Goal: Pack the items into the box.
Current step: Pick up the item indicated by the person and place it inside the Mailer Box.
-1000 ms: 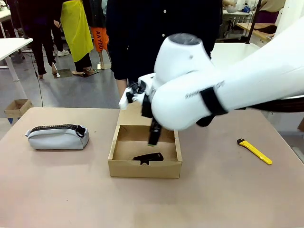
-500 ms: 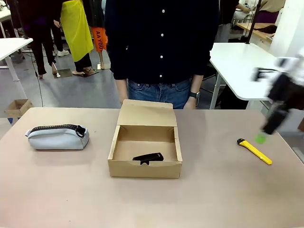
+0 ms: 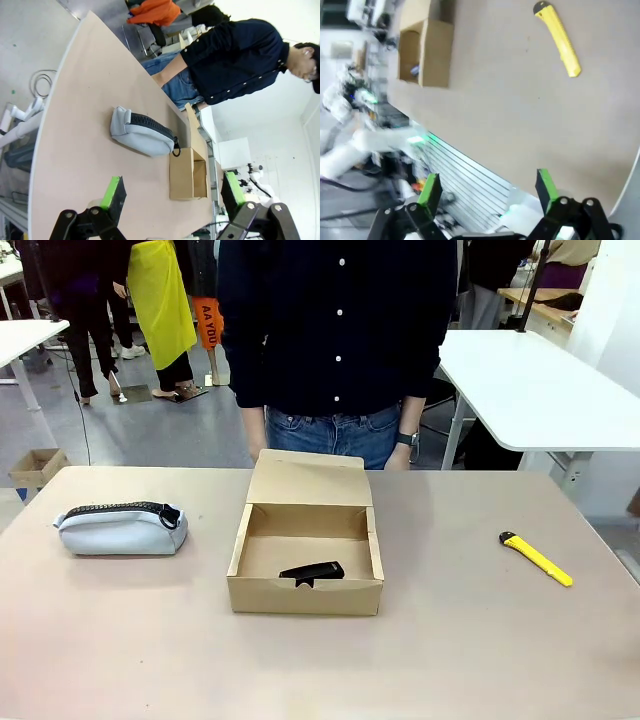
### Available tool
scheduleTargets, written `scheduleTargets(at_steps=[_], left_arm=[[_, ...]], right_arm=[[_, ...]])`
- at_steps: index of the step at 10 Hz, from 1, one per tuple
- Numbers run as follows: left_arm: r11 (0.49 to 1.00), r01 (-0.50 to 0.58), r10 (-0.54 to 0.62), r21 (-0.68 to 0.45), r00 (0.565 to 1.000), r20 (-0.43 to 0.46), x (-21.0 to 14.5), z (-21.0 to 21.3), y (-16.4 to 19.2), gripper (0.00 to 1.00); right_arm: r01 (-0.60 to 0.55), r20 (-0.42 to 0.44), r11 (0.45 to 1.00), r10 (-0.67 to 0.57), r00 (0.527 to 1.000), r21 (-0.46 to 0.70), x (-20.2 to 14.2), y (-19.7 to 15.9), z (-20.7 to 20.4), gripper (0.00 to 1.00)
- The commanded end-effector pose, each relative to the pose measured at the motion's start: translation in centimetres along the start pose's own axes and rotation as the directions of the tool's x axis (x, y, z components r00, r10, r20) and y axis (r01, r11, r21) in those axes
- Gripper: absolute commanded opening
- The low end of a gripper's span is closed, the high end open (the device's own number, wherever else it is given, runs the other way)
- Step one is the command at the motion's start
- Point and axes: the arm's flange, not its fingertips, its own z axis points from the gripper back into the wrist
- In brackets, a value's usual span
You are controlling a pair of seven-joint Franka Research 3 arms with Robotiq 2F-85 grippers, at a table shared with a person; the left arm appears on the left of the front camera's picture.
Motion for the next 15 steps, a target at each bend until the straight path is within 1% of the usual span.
scheduleTargets(at_steps=[1,15], left_arm=[[1.000,0.017,-0.017,-0.020,1.000,0.015,-0.16,-0.12,-0.06,1.00],[1.000,0.017,-0.017,-0.020,1.000,0.015,-0.16,-0.12,-0.06,1.00]], right_arm=[[-0.118,-0.076,0.988,0.111,0.991,-0.101,1.20,2.40,-0.65,1.00],[-0.118,-0.076,0.988,0.111,0.991,-0.101,1.20,2.40,-0.65,1.00]])
